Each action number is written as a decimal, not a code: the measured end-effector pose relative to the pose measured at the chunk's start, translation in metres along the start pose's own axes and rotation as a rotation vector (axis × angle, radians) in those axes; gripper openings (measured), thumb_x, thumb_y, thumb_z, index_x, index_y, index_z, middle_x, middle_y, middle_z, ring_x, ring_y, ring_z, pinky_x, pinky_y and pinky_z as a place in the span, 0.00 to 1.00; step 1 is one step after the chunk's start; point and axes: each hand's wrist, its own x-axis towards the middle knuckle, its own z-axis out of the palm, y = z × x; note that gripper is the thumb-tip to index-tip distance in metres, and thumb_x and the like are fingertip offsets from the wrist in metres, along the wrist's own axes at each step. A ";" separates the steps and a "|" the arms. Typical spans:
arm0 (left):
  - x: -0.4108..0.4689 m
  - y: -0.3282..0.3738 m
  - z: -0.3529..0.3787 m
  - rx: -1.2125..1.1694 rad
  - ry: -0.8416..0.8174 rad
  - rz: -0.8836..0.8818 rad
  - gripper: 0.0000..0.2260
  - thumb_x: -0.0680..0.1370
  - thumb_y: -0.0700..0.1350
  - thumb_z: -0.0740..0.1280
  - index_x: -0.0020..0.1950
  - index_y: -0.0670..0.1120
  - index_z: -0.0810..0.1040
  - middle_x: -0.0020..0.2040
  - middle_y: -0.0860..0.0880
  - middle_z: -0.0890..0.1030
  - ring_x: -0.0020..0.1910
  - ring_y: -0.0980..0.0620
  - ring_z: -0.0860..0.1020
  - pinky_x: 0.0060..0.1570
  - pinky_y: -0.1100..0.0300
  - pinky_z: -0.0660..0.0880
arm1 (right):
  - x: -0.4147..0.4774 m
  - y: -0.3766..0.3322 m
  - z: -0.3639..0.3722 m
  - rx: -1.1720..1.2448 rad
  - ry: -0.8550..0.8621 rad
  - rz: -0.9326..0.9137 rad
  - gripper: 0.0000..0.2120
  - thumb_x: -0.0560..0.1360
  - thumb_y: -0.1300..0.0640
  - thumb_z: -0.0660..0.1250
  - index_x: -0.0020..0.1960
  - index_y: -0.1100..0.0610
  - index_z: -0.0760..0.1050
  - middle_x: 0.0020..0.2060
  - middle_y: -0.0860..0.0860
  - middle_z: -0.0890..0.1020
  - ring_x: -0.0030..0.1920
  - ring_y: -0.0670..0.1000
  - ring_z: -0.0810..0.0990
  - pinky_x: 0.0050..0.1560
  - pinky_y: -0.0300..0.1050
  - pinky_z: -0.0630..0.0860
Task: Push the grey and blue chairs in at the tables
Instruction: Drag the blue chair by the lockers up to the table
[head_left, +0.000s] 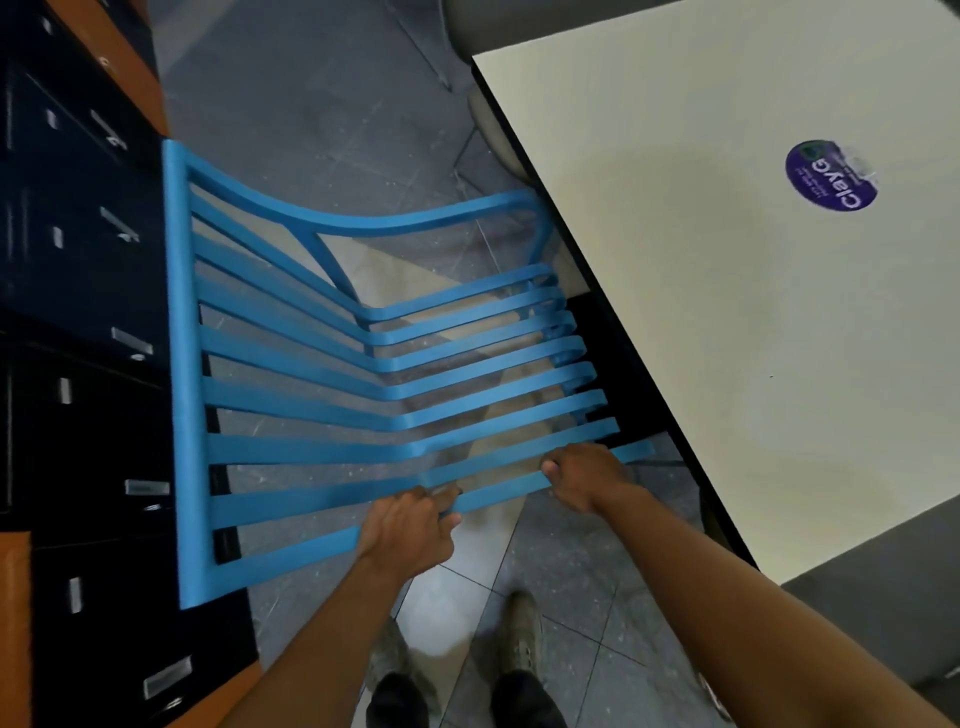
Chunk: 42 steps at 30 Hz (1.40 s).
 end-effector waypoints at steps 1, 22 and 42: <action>0.003 0.005 0.000 -0.006 0.003 -0.009 0.16 0.75 0.58 0.68 0.62 0.57 0.80 0.37 0.52 0.83 0.33 0.51 0.82 0.34 0.57 0.79 | -0.002 0.004 0.001 -0.002 0.024 0.006 0.21 0.85 0.49 0.49 0.61 0.55 0.77 0.59 0.56 0.81 0.57 0.57 0.77 0.59 0.50 0.68; 0.025 0.039 0.008 0.004 -0.010 0.032 0.16 0.76 0.58 0.66 0.62 0.56 0.77 0.37 0.53 0.83 0.33 0.53 0.81 0.34 0.60 0.76 | -0.015 0.004 0.000 -0.090 0.033 0.107 0.35 0.80 0.31 0.51 0.76 0.54 0.69 0.73 0.58 0.72 0.74 0.61 0.65 0.79 0.60 0.51; 0.028 0.037 0.016 -0.036 -0.046 0.039 0.16 0.78 0.59 0.62 0.63 0.55 0.74 0.39 0.54 0.81 0.33 0.55 0.78 0.36 0.60 0.75 | -0.022 -0.002 -0.001 -0.079 0.029 0.143 0.28 0.84 0.38 0.50 0.74 0.55 0.68 0.71 0.59 0.71 0.73 0.61 0.66 0.78 0.64 0.52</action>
